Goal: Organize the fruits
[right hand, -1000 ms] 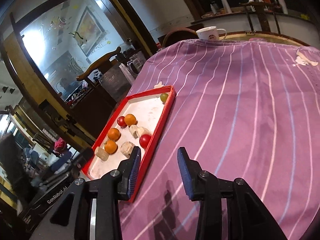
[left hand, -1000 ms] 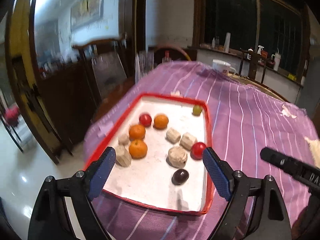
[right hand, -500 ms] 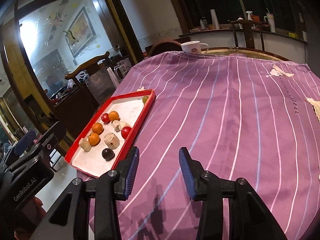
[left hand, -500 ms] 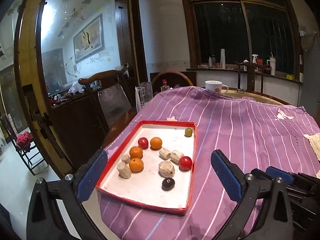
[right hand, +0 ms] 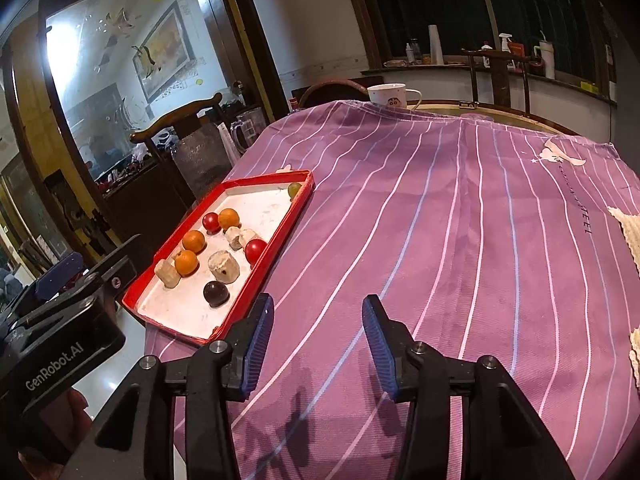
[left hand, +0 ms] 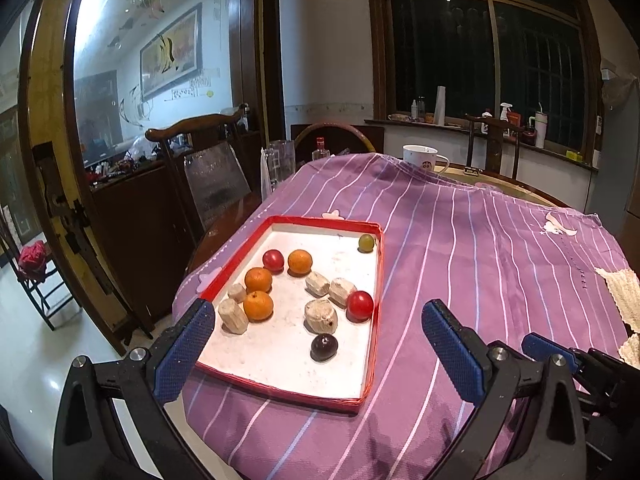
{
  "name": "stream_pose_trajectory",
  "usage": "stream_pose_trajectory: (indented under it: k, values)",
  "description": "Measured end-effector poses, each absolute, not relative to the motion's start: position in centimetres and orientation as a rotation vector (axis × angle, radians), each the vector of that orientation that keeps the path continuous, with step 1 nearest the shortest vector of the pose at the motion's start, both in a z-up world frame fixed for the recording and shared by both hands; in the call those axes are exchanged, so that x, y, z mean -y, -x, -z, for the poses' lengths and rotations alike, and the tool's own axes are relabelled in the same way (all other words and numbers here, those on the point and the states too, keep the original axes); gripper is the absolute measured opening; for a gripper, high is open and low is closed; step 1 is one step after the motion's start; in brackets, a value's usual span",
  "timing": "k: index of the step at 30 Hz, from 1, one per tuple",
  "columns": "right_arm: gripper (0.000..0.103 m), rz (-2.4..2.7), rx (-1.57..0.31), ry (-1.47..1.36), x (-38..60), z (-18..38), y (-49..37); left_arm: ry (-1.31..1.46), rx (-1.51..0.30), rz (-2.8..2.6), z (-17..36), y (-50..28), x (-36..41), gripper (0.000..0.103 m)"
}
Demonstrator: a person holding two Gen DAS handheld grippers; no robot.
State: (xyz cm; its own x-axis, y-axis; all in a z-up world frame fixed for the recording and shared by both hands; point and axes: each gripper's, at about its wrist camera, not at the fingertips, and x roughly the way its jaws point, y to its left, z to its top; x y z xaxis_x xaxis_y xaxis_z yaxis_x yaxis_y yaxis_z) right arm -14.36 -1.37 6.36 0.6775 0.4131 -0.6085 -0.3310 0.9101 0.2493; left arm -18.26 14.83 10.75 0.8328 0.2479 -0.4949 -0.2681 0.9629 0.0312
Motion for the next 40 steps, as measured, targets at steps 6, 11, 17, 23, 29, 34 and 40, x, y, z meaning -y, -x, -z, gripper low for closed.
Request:
stream_pose_trajectory:
  k: [6, 11, 17, 23, 29, 34, 40]
  values:
    - [0.052, -0.424, -0.722, -0.110, 0.9, -6.0, 14.4, 0.051, -0.522, -0.281, -10.5, 18.1, -15.1, 0.103]
    - [0.053, -0.425, -0.721, -0.094, 0.6, -5.9, 14.6, 0.043, -0.474, -0.339, -10.7, 18.6, -15.3, 0.103]
    - [0.054, -0.436, -0.709, -0.073, 0.1, -5.8, 14.8, 0.050, -0.382, -0.461, -11.4, 20.5, -15.9, 0.103]
    - [0.054, -0.468, -0.685, -0.011, -1.5, -5.9, 15.6, 0.055, -0.317, -0.419, -11.5, 21.2, -16.5, 0.103]
    - [0.055, -0.503, -0.645, 0.041, -2.6, -6.2, 16.4, 0.120, -0.414, -0.361, -10.6, 19.8, -17.4, 0.103]
    - [0.057, -0.535, -0.638, 0.086, -3.8, -6.0, 16.6, 0.126, -0.468, -0.346, -9.6, 18.8, -17.6, 0.103]
    - [0.058, -0.532, -0.656, 0.080, -3.7, -5.9, 15.9, 0.089, -0.522, -0.324, -8.7, 17.7, -16.8, 0.103]
